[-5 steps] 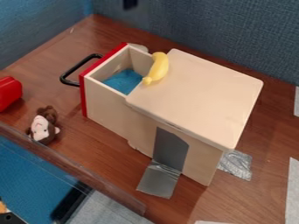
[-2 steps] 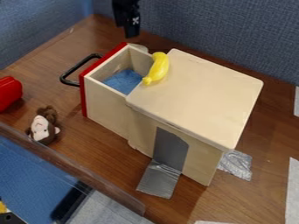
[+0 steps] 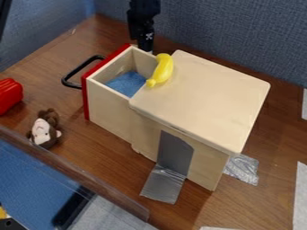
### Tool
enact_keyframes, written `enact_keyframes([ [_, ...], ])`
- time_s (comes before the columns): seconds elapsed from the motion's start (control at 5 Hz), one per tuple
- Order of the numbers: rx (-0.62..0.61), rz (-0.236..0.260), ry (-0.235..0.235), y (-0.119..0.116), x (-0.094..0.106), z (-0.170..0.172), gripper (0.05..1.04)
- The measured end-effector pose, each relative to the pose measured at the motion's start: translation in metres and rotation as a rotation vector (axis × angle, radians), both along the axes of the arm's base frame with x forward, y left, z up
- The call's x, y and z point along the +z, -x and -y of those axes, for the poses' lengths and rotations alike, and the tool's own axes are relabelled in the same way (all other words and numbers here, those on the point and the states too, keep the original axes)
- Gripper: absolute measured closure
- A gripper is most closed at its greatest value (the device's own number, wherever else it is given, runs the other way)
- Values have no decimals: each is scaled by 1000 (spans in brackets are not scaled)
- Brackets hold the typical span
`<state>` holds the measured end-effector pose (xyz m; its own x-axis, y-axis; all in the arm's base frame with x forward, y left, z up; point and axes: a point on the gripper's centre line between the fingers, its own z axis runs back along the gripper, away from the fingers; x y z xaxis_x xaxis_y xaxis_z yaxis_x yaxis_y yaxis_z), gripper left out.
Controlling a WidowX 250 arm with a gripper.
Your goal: Move the white object to the middle left side of the table
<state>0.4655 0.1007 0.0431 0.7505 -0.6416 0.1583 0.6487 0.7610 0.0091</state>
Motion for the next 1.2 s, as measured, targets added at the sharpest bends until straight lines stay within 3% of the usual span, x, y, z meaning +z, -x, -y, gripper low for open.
enact_keyframes([
  [0.4,-41,-37,-45,-4,-27,20,85],
  [0.8,-17,-83,-117,4,-42,2,86],
  [1.2,21,-117,-109,20,-43,-8,85],
])
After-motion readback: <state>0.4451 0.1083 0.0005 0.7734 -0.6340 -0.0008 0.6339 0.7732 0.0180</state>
